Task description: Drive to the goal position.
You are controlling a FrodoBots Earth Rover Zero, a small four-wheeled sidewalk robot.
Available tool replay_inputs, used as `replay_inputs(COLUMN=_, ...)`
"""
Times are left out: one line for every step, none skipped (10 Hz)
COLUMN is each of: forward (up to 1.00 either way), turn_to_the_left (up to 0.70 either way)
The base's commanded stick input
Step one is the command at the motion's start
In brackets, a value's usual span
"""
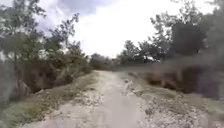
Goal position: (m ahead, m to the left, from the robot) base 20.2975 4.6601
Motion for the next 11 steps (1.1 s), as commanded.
replay_inputs(forward=0.70, turn_to_the_left=0.00)
replay_inputs(forward=0.70, turn_to_the_left=0.00)
replay_inputs(forward=0.70, turn_to_the_left=0.00)
replay_inputs(forward=0.70, turn_to_the_left=0.00)
replay_inputs(forward=0.70, turn_to_the_left=0.00)
replay_inputs(forward=0.70, turn_to_the_left=0.20)
replay_inputs(forward=0.70, turn_to_the_left=0.35)
replay_inputs(forward=0.70, turn_to_the_left=0.31)
replay_inputs(forward=0.70, turn_to_the_left=0.08)
replay_inputs(forward=0.70, turn_to_the_left=0.02)
replay_inputs(forward=0.70, turn_to_the_left=0.00)
